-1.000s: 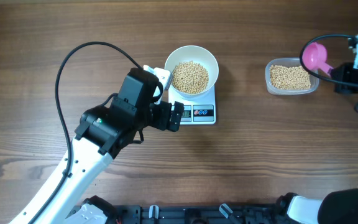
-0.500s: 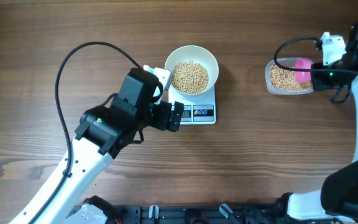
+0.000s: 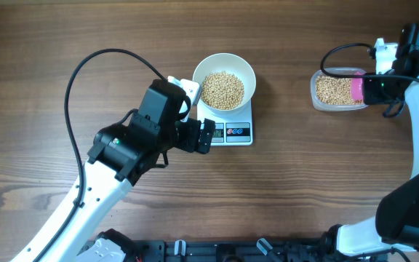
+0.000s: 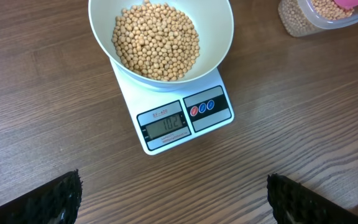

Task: Scoop item into bowl and weigh 150g on scale
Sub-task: 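Drag the pink scoop through the soybeans to fill it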

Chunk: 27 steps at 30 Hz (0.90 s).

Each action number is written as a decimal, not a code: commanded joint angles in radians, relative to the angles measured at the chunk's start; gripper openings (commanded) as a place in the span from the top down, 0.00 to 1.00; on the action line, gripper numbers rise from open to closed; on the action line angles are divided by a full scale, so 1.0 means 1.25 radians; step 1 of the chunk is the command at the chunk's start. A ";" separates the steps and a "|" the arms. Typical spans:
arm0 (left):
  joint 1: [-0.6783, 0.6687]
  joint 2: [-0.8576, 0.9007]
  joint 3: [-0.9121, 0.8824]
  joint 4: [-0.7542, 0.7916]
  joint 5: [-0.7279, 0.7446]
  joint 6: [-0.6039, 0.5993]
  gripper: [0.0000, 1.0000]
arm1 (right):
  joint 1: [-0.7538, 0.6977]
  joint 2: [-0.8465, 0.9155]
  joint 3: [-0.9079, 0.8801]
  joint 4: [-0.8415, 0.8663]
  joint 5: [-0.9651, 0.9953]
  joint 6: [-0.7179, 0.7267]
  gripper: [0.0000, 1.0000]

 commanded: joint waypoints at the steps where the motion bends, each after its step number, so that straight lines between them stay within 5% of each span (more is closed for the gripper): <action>1: -0.002 -0.006 -0.004 0.002 -0.013 -0.008 0.00 | 0.003 0.020 0.006 0.000 -0.017 0.021 0.96; 21: -0.002 -0.006 -0.004 0.002 -0.013 -0.008 0.00 | 0.060 0.026 0.006 0.001 -0.103 0.015 0.96; 27: -0.002 -0.006 -0.004 0.002 -0.013 -0.008 0.00 | 0.060 0.026 0.006 0.003 0.068 0.025 0.96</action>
